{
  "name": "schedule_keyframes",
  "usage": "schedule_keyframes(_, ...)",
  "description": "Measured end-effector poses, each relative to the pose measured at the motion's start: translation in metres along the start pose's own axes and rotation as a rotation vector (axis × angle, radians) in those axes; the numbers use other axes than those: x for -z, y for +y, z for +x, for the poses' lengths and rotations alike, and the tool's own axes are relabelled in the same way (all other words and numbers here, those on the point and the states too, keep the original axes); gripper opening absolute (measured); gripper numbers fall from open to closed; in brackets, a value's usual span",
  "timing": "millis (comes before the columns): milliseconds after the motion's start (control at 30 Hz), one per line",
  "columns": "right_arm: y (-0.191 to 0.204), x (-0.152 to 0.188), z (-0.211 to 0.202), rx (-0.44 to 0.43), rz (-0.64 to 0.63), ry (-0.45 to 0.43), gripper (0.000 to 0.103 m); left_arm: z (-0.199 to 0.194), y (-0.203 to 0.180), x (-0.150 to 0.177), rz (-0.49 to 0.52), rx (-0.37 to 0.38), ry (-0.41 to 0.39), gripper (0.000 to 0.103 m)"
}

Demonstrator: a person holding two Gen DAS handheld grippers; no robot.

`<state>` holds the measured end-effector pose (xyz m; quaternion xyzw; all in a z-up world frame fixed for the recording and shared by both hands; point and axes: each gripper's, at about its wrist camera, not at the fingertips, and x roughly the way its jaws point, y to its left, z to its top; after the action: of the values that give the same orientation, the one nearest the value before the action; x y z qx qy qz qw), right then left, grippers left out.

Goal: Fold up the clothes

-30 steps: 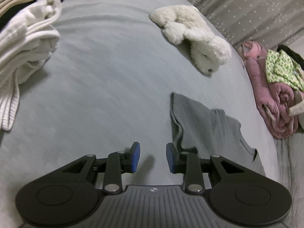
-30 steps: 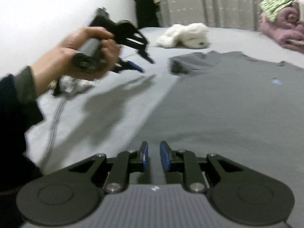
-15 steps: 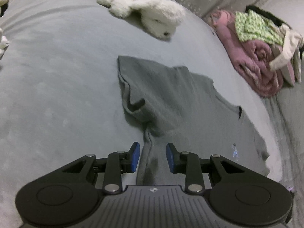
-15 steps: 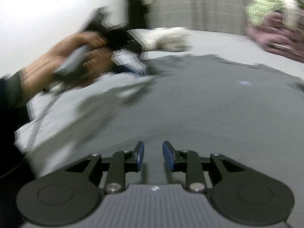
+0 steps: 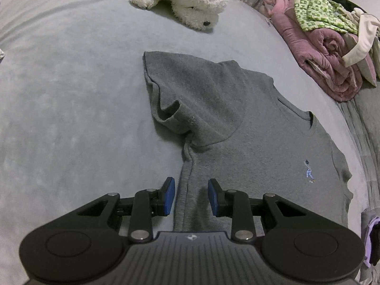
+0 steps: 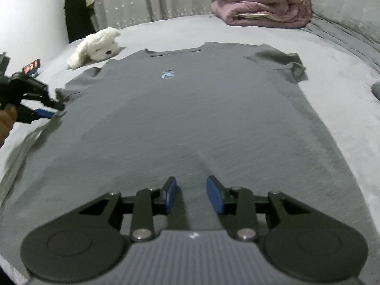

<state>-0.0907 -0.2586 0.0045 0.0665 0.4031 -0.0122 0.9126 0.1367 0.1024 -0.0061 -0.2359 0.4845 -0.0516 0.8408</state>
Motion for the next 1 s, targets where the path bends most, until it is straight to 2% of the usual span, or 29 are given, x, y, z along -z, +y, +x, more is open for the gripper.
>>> schedule_keyframes(367, -0.041, -0.026, 0.013, 0.042, 0.090, 0.031, 0.030, 0.004, 0.004, -0.004, -0.022, -0.017, 0.010, 0.027)
schedule_keyframes(467, -0.052, -0.035, 0.017, 0.054, 0.110, 0.040, 0.035, 0.004, 0.004, -0.005, -0.025, -0.020, 0.010, 0.027)
schedule_keyframes(533, -0.059, -0.040, 0.020, 0.061, 0.123, 0.046, 0.035, 0.004, 0.004, -0.005, -0.026, -0.022, 0.010, 0.027)
schedule_keyframes(667, -0.076, -0.064, 0.037, 0.020, 0.161, 0.083, 0.035, 0.004, 0.002, -0.004, -0.013, -0.031, 0.006, 0.027)
schedule_keyframes(767, -0.086, -0.086, 0.054, 0.023, 0.144, 0.097, 0.035, 0.006, 0.000, -0.004, -0.001, -0.040, 0.001, 0.027)
schedule_keyframes(1000, -0.105, -0.124, 0.096, -0.016, 0.151, 0.099, 0.037, 0.007, -0.004, -0.004, 0.034, -0.064, -0.011, 0.027)
